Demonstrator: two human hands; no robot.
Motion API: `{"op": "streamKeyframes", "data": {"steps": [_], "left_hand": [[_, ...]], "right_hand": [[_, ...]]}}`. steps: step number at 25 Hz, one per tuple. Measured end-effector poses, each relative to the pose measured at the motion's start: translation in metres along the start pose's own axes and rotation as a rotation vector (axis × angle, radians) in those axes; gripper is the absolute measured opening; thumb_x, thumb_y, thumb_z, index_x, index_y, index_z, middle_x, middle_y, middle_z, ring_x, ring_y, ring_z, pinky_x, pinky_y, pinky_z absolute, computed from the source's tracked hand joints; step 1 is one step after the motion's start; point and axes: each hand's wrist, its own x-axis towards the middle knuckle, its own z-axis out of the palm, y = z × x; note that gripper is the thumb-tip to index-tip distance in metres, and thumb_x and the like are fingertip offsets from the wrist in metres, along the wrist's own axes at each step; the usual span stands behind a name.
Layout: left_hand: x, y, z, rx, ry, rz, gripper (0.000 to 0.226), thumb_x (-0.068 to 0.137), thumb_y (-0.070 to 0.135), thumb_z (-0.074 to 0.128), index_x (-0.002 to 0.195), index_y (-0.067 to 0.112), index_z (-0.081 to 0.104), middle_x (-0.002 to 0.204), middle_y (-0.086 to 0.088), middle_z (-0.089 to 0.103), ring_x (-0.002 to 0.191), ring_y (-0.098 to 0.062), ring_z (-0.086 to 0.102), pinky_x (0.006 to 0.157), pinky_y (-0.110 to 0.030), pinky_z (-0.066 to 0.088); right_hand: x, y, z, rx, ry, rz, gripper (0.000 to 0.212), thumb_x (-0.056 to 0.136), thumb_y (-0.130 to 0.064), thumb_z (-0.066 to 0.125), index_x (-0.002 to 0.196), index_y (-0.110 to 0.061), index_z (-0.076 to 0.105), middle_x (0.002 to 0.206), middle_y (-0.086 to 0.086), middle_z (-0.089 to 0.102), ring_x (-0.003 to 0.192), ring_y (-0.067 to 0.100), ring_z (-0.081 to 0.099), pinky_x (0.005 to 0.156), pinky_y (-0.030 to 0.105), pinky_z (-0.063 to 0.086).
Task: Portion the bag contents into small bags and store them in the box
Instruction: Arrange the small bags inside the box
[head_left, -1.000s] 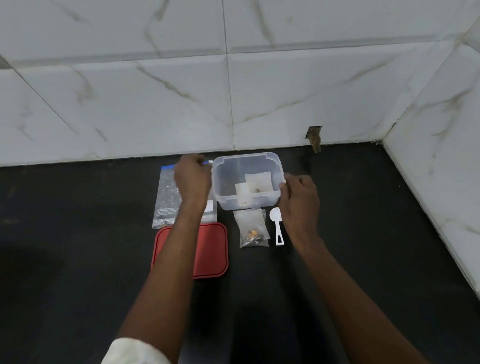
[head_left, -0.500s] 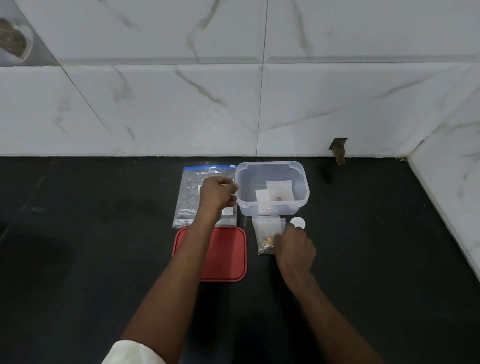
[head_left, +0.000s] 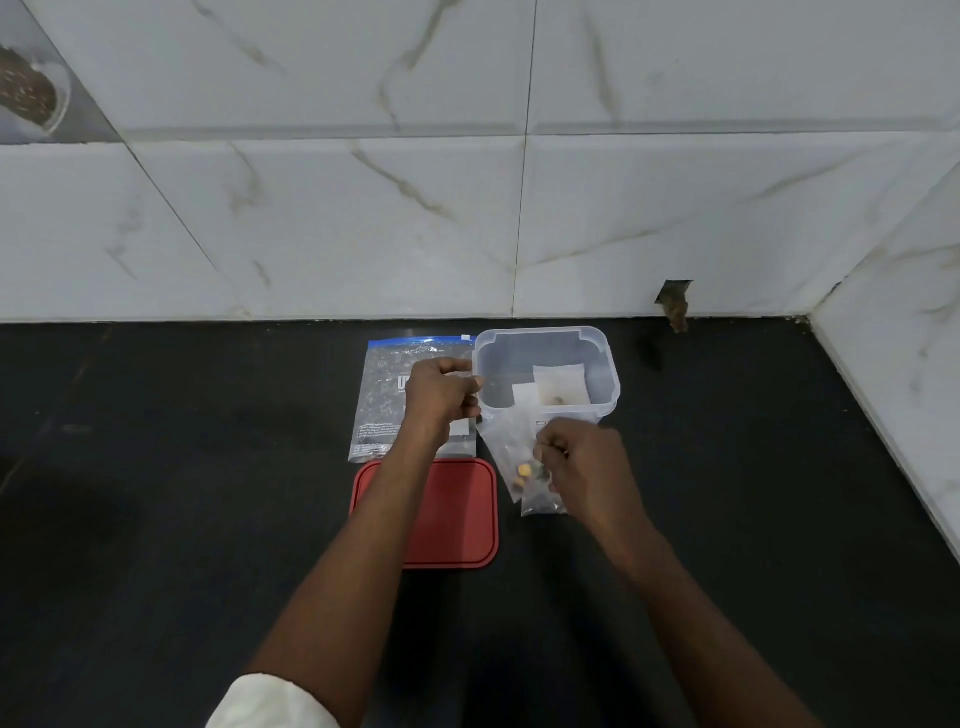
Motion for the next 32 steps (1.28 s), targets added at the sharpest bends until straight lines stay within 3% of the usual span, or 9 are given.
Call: {"op": "streamKeyframes", "data": {"steps": [3,5,7,10,14,18,22,28,32], "left_hand": [[0.000,0.000,0.000,-0.004,-0.004,-0.007,0.032,0.086,-0.009,0.067,0.118,-0.002,0.067,0.077,-0.016,0.068,0.056,-0.021,0.060,0.056,-0.033,0.061],[0.000,0.000,0.000,-0.010,0.004,-0.007,0.033,0.086,-0.007,0.069,0.119,-0.001,0.066,0.078,-0.016,0.068,0.057,-0.021,0.061,0.059,-0.034,0.062],[0.001,-0.001,0.001,-0.013,0.012,-0.004,0.035,0.086,-0.007,0.070,0.120,-0.001,0.066,0.080,-0.016,0.069,0.058,-0.021,0.062,0.060,-0.035,0.062],[0.001,-0.002,0.002,0.002,0.013,0.006,0.035,0.087,-0.006,0.069,0.121,-0.001,0.066,0.080,-0.016,0.070,0.058,-0.021,0.062,0.060,-0.035,0.062],[0.002,-0.001,0.002,0.006,0.013,0.012,0.033,0.087,-0.007,0.069,0.119,-0.002,0.066,0.078,-0.015,0.069,0.054,-0.021,0.061,0.057,-0.033,0.061],[0.001,-0.002,0.003,0.021,0.022,0.017,0.032,0.087,-0.006,0.069,0.119,-0.001,0.066,0.081,-0.017,0.070,0.055,-0.021,0.062,0.061,-0.037,0.062],[0.000,0.001,0.004,0.013,0.020,0.009,0.032,0.086,-0.006,0.070,0.117,-0.001,0.066,0.079,-0.017,0.069,0.056,-0.022,0.061,0.066,-0.040,0.062],[0.000,0.000,0.003,0.003,0.018,0.005,0.028,0.087,-0.007,0.069,0.114,0.000,0.067,0.080,-0.018,0.069,0.056,-0.023,0.060,0.066,-0.040,0.062],[0.002,-0.003,0.005,0.002,0.028,0.010,0.031,0.086,-0.007,0.069,0.116,-0.001,0.067,0.081,-0.019,0.068,0.056,-0.023,0.060,0.072,-0.045,0.062]], "right_hand": [[0.027,-0.025,-0.033,0.191,0.164,-0.034,0.010,0.089,-0.002,0.064,0.085,-0.008,0.070,0.077,0.001,0.070,0.066,0.013,0.070,0.062,0.027,0.061],[0.067,-0.023,-0.038,0.147,0.260,0.035,0.010,0.087,0.002,0.064,0.087,-0.005,0.071,0.080,0.006,0.070,0.069,0.017,0.071,0.063,0.031,0.062],[0.109,-0.014,-0.027,-0.120,0.140,0.093,0.006,0.081,0.002,0.068,0.084,0.000,0.072,0.083,0.011,0.072,0.077,0.025,0.072,0.071,0.035,0.061],[0.138,-0.008,0.006,-0.492,-0.109,0.165,0.029,0.079,-0.013,0.077,0.104,-0.001,0.068,0.101,0.009,0.069,0.093,0.023,0.066,0.074,0.025,0.044],[0.149,-0.016,0.025,-0.511,-0.264,0.218,0.035,0.085,-0.008,0.071,0.117,0.001,0.064,0.096,0.011,0.056,0.083,0.022,0.051,0.079,0.029,0.044],[0.150,-0.013,0.034,-0.530,-0.222,0.187,0.041,0.080,-0.014,0.077,0.117,-0.005,0.063,0.109,0.012,0.066,0.082,0.022,0.054,0.083,0.031,0.049],[0.147,-0.011,0.032,-0.619,-0.133,0.100,0.047,0.078,-0.020,0.080,0.120,-0.009,0.062,0.113,0.009,0.067,0.098,0.025,0.065,0.085,0.034,0.052],[0.154,-0.005,0.030,-0.677,-0.350,-0.029,0.040,0.081,-0.012,0.076,0.119,-0.008,0.067,0.120,0.009,0.066,0.105,0.026,0.063,0.098,0.034,0.049],[0.156,-0.004,0.038,-0.676,-0.420,-0.126,0.039,0.084,-0.013,0.071,0.122,-0.009,0.065,0.125,0.008,0.064,0.111,0.026,0.060,0.097,0.032,0.046]]}}
